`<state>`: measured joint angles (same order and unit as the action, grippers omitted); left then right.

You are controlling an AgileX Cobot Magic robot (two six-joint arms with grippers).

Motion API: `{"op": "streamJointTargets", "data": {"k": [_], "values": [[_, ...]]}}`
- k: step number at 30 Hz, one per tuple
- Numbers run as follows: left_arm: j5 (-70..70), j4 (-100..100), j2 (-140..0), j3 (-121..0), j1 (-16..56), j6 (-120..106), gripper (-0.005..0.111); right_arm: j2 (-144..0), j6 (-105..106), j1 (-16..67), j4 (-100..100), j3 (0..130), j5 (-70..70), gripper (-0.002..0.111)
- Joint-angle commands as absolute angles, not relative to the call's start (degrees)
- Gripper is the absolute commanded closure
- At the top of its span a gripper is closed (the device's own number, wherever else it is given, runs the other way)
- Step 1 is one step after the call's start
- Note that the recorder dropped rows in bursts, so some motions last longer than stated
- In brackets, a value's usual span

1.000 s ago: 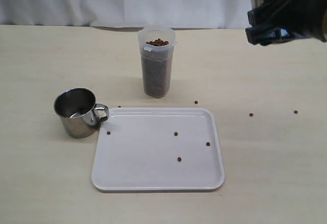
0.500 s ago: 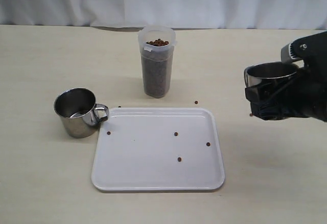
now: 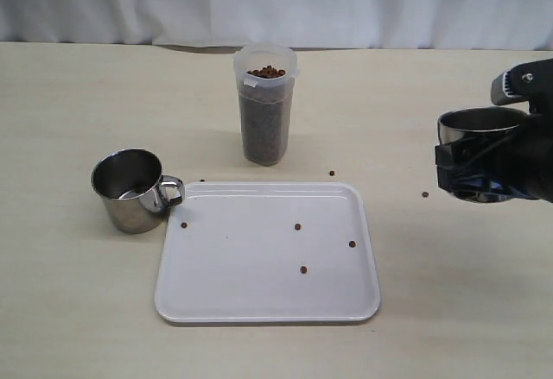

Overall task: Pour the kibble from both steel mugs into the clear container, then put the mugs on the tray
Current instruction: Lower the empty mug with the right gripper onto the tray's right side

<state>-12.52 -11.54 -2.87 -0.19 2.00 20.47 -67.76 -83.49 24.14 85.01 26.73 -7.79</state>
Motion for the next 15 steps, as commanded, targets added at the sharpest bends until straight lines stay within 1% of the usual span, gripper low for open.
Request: {"op": "streamJointTargets", "data": {"k": [1, 3, 4, 8, 10, 12, 15], "values": [[-12.40, -11.26, -2.53, 0.00, 2.27, 20.63, 0.107, -67.19, -57.01, 23.81, 59.35, 26.64, -3.97, 0.103], [-12.40, -11.26, -2.53, 0.00, 2.27, 20.63, 0.107, -67.19, -38.29, 24.21, 40.30, 25.36, 1.55, 0.103], [-12.40, -11.26, -2.53, 0.00, 2.27, 20.63, 0.107, -67.19, -34.06, 24.54, 35.47, 24.02, 4.79, 0.103], [-12.40, -11.26, -2.53, 0.00, 2.27, 20.63, 0.107, -67.19, -17.97, 25.27, 20.59, 15.31, 27.63, 0.103], [-12.40, -11.26, -2.53, 0.00, 2.27, 20.63, 0.107, -67.19, -8.93, 25.27, 17.96, 10.08, 39.12, 0.103], [-12.40, -11.26, -2.53, 0.00, 2.27, 20.63, 0.107, -67.19, -2.39, 25.27, 17.83, 8.21, 42.36, 0.103], [-12.40, -11.26, -2.53, 0.00, 2.27, 20.63, 0.107, -69.66, -1.97, 25.27, 19.56, 8.18, 46.04, 0.103]]}}
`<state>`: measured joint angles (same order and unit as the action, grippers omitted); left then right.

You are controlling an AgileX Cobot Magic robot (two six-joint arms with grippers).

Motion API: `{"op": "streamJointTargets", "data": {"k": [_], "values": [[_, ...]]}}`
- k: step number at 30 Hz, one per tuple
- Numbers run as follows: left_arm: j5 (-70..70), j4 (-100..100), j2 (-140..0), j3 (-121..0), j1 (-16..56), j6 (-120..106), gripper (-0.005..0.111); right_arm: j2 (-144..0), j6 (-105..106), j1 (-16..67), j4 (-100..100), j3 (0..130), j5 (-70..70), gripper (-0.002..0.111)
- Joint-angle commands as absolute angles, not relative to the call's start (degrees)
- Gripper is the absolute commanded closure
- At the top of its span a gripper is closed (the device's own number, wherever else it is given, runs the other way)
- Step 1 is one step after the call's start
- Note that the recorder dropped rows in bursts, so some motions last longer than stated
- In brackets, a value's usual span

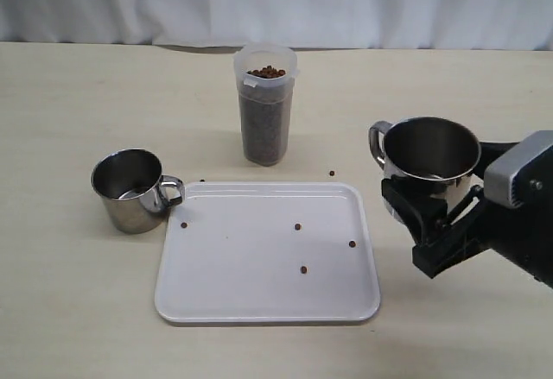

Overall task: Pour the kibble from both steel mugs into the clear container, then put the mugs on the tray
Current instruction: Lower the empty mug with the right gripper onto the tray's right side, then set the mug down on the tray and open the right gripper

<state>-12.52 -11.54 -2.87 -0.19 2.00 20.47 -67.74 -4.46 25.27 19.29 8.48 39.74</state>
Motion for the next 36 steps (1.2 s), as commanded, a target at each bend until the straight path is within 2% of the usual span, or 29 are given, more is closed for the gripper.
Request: {"op": "streamJointTargets", "data": {"k": [1, 8, 13, 31, 36], "values": [[-12.40, -11.26, -2.53, 0.00, 2.27, 20.63, 0.107, -73.03, -1.97, 25.27, 20.56, 8.18, 49.89, 0.103], [-12.27, -11.26, -2.53, 0.00, 2.27, 20.63, 0.107, -100.10, 1.36, 25.27, 22.86, 13.47, 66.60, 0.103], [-12.27, -11.26, -2.53, 0.00, 2.27, 20.63, 0.107, -109.47, 0.52, 25.27, 29.52, 19.17, 67.03, 0.103], [-12.27, -11.26, -2.53, 0.00, 2.27, 20.63, 0.107, -112.39, 0.70, 25.27, 28.79, 24.10, 64.38, 0.103], [-12.27, -11.26, -2.53, 0.00, 2.27, 20.63, 0.107, -112.39, 1.15, 25.27, 31.20, 26.90, 59.36, 0.103]]}}
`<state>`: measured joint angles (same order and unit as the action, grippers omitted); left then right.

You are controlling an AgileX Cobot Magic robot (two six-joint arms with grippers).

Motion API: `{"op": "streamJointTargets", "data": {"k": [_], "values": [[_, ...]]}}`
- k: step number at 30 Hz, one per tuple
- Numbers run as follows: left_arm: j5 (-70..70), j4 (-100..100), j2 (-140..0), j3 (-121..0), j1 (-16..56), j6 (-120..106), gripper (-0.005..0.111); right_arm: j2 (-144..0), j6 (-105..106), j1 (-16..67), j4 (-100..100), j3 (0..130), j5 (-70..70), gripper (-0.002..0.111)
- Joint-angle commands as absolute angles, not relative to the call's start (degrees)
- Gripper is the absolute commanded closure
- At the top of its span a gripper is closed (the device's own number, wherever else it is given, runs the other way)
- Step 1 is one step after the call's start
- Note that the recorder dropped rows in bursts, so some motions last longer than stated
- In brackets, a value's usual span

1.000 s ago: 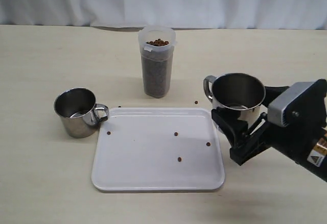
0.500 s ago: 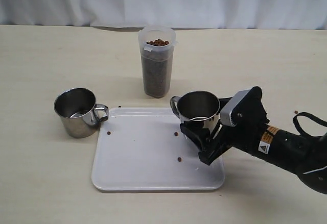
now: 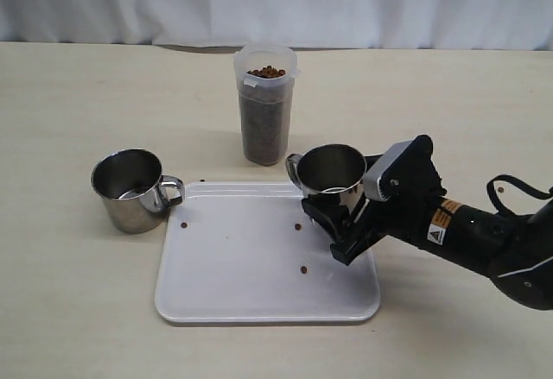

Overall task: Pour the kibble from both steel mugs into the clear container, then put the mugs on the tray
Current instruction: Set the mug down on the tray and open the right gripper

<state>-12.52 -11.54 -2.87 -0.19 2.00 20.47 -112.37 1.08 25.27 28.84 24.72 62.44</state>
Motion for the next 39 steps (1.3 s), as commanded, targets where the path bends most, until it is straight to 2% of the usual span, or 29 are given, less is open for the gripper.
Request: {"op": "streamJointTargets", "data": {"k": [1, 4, 17, 29, 39], "values": [[-12.27, -11.26, -2.53, 0.00, 2.27, 20.63, 0.107, -112.39, 0.00, 25.27, 32.79, 27.65, 57.87, 0.103], [-12.27, -11.26, -2.53, 0.00, 2.27, 20.63, 0.107, -112.39, -3.30, 25.27, 36.66, 30.00, 53.98, 0.103], [-12.39, -11.26, -2.53, 0.00, 2.27, 20.63, 0.107, -112.51, -3.59, 25.27, 36.66, 30.23, 53.85, 0.101], [-12.39, -11.26, -2.53, 0.00, 2.27, 20.63, 0.107, -112.51, -3.59, 25.27, 36.66, 30.23, 53.85, 0.060], [-12.39, -11.26, -2.53, 0.00, 2.27, 20.63, 0.107, -112.51, -3.44, 25.27, 36.88, 30.23, 53.23, 0.039]]}}
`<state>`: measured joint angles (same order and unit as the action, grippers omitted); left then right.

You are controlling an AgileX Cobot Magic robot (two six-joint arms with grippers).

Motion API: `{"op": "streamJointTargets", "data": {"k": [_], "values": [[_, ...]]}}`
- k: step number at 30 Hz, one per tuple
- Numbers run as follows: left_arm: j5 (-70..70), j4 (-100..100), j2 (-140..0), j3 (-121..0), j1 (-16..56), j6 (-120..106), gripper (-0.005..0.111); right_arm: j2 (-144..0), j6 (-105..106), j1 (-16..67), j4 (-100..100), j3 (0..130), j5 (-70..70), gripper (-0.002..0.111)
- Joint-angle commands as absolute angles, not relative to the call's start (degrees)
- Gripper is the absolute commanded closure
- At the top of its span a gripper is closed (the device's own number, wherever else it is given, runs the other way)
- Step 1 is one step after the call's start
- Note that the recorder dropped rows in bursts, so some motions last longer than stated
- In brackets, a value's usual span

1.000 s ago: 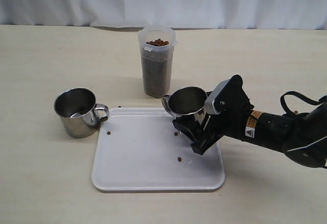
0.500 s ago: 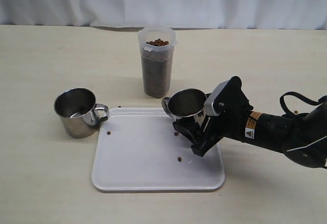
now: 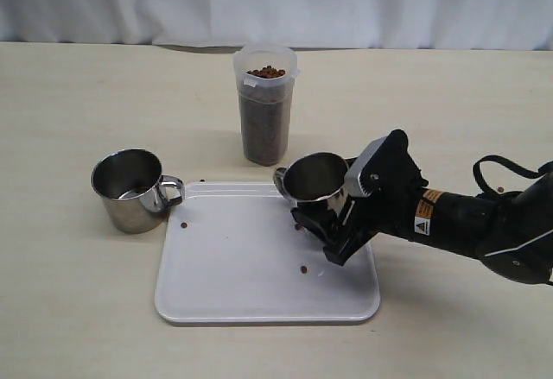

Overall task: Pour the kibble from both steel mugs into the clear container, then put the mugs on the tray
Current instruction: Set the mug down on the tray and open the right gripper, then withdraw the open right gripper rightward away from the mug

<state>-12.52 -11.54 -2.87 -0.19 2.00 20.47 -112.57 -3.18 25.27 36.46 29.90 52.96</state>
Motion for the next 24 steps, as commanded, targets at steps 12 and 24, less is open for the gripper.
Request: {"op": "streamJointTargets", "data": {"k": [12, 24], "values": [[-12.27, -11.26, -2.53, 0.00, 2.27, 20.63, 0.107, -110.59, -2.64, 25.27, 36.48, 30.23, 50.77, 0.030], [-12.27, -11.26, -2.53, 0.00, 2.27, 20.63, 0.107, -92.76, -3.84, 25.27, 36.68, 21.37, 47.64, 0.030]]}}
